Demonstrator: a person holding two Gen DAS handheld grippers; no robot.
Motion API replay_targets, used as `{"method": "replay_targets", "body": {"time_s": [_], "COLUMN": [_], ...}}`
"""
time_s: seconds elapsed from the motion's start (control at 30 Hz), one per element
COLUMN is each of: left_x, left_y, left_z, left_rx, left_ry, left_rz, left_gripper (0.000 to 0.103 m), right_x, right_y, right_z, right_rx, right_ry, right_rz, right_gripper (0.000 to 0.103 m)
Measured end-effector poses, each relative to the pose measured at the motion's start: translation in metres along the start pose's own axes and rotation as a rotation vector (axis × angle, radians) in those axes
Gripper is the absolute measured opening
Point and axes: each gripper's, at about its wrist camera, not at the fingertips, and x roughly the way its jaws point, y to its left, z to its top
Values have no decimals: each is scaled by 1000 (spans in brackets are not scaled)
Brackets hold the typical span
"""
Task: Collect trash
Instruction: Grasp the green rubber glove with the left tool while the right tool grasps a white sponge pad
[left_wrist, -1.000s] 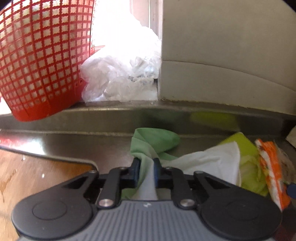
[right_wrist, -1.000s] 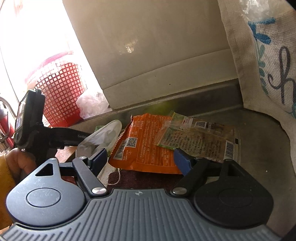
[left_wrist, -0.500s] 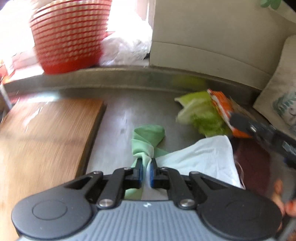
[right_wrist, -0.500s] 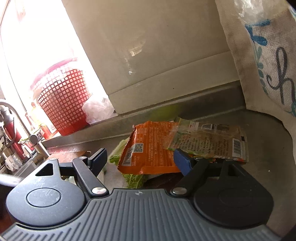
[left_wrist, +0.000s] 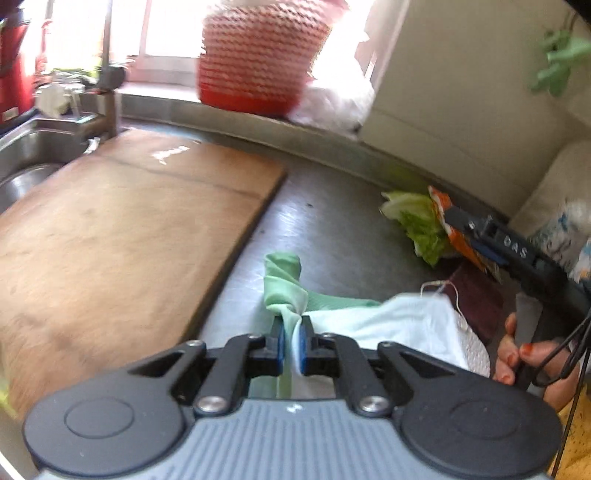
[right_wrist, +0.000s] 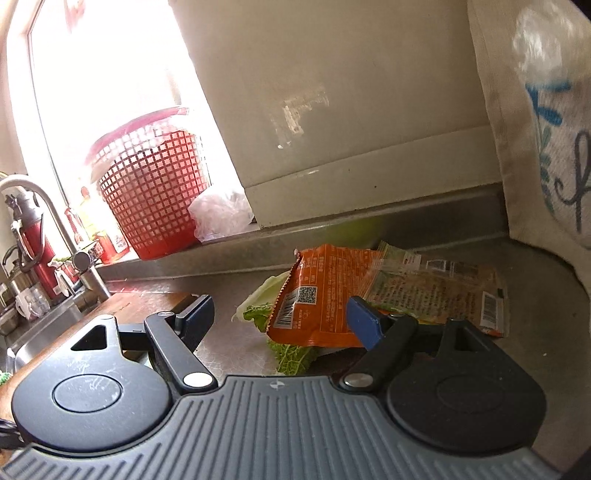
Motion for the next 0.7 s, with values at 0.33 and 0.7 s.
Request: {"method": "replay_targets", "body": {"time_s": [0.33, 0.7], "left_x": [-43, -91], "left_y": [21, 44], "left_z": [-18, -36], "left_rx": [-53, -90], "left_ry": [-73, -114], "left_rz": [-8, -16], "left_gripper": [4, 4], "right_x": [-34, -71], "right_y": [5, 24], "right_z": [-10, -44], "right_rx": [-20, -134], "right_ry": [27, 173], "right_rz": [50, 50], "right_gripper": [98, 95]}}
